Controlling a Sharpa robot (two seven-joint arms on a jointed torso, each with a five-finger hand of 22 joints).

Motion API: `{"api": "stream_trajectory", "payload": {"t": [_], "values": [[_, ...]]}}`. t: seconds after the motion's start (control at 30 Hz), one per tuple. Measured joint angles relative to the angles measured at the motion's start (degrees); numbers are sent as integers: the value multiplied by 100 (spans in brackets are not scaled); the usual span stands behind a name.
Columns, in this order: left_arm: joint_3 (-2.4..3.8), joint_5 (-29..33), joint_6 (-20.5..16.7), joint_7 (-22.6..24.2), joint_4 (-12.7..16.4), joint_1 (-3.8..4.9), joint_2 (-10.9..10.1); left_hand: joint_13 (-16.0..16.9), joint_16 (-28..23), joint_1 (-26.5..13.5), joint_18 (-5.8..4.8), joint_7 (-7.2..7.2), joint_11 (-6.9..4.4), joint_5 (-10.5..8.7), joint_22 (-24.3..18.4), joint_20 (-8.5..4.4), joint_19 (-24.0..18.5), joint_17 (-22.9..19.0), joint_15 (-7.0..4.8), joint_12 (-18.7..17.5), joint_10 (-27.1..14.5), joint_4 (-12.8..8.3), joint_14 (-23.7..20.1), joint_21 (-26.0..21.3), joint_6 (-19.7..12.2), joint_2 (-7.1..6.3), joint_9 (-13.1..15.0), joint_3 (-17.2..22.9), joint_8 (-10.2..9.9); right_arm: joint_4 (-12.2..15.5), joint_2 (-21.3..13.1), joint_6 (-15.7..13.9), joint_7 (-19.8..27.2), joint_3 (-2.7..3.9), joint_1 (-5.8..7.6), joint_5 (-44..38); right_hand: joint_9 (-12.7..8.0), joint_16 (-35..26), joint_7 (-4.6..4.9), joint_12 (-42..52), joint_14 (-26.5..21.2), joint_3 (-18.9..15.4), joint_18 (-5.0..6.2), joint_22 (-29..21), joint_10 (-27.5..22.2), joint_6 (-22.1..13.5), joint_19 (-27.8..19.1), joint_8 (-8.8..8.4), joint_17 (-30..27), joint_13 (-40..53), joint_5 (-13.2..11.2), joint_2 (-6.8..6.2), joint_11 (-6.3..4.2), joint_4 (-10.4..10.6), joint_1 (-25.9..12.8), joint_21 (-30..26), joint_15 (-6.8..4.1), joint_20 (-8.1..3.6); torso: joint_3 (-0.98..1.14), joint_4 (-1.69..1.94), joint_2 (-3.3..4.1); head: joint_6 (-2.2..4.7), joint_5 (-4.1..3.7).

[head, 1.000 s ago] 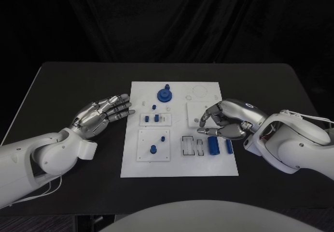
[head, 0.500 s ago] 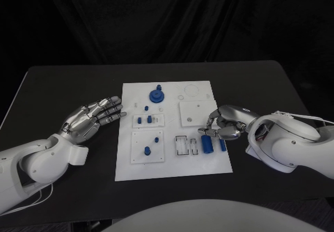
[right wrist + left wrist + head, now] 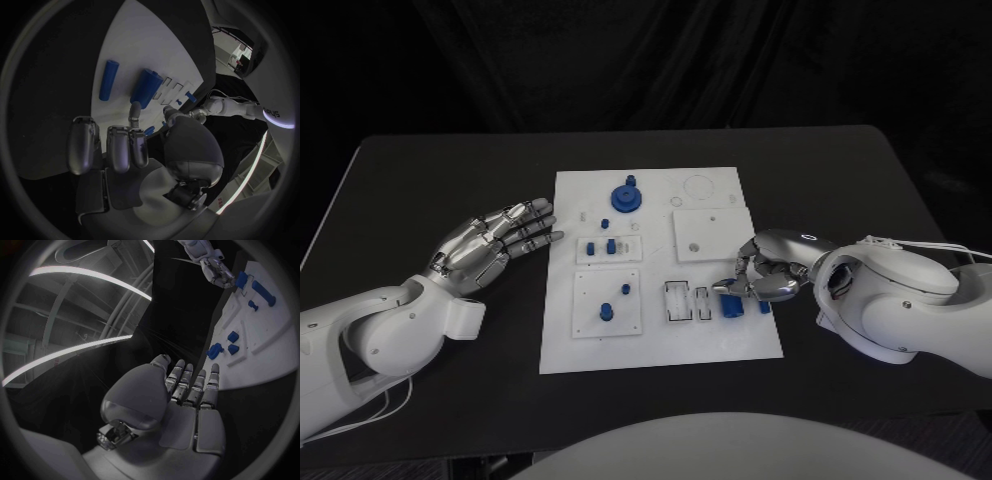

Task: Assemble the parts on the task board

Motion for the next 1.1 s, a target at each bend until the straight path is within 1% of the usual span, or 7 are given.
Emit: {"api": "stream_trajectory", "payload": {"t": [0.13, 0.57, 0.67, 0.83, 1.0, 1.07, 1.1], "values": [[0, 0, 1, -2, -11, -3, 7, 0, 0, 0, 0, 0, 0, 0, 0, 0, 0, 0, 0, 0, 0, -16, 0, 0, 0, 0, 0, 16, 0, 30, 23, 163, -102, 0, -4, -173, 32, 0, -21, 0, 0, -72, 0, 0, 0, 21, 0, 0, 0, 0, -111, -122, 0, 8, -165, 0, 0, 0, -2, 8, 2, 0, -6], [-1, 0, 3, -11, -41, -15, 36, -1, 0, 0, 0, 0, 0, 0, 0, 0, 0, -1, 0, -1, 0, -16, 0, 0, 0, 0, -1, 16, 0, -43, 155, 704, -387, 1, -16, -493, 42, -112, -21, 0, 0, -87, 1, 0, 21, 21, 0, -10, -1, -1, -111, -158, -21, -8, -201, -24, 0, 0, -1, -2, -2, 0, 14], [-1, 0, 5, -12, -42, -19, 38, -1, 0, 0, 0, 0, 0, 0, 0, 0, 0, -1, 0, -1, 0, -16, 0, 0, 0, 0, -1, 16, 0, -66, 189, 795, -432, 2, -33, -524, 9, -185, -21, 0, 0, -65, 1, 0, 21, 21, 0, -136, -1, -1, -104, -94, -20, 10, -260, -109, 0, 0, 0, -2, -2, 0, 21], [0, 0, 7, -16, -47, -29, 38, -1, 0, 0, 0, 0, 0, 0, 0, 0, 0, -1, 0, -1, 0, -16, 0, 0, 0, 0, -1, 16, 0, -120, 249, 896, -505, 2, -51, -556, -113, -280, -3, 0, 0, 99, 1, 0, 21, 39, 0, -406, -1, -2, 206, 95, -20, -3, -207, -178, 0, 0, 0, -2, -2, 0, 29], [0, 0, 9, -21, -52, -43, 38, -1, 0, 0, 0, 0, 0, 0, 0, 0, 0, -1, 0, -1, 0, -16, 0, 0, 0, 0, -2, 16, 0, -177, 320, 951, -562, 7, -66, -577, -153, -333, -1, 0, 0, 227, 1, 0, 20, 87, 0, -543, -1, -2, 414, 284, -20, -17, -137, -201, 0, 0, -1, -2, -3, 0, 35], [0, 0, 10, -22, -53, -46, 38, -1, 0, 0, 0, 0, 0, 0, 0, 0, 0, -1, 0, -2, 0, -16, 0, 0, 0, 0, -2, 16, -1, -194, 346, 955, -568, 11, -66, -584, -163, -356, 1, 0, 0, 311, 1, 0, 20, 145, 0, -611, -2, -2, 629, 381, -20, -40, -35, -202, 0, 0, -1, -1, -3, 0, 35], [0, 0, 11, -23, -53, -48, 38, -1, 0, 0, 0, 0, 0, 0, 0, 0, 0, -1, 0, -2, 0, -16, 0, 0, 0, 0, -2, 16, -1, -198, 355, 955, -569, 13, -66, -586, -164, -356, 11, 0, 0, 355, 1, 0, 20, 154, 0, -647, -2, -2, 786, 386, -20, -50, 49, -202, 0, 0, -1, -1, -3, 0, 35]]}}
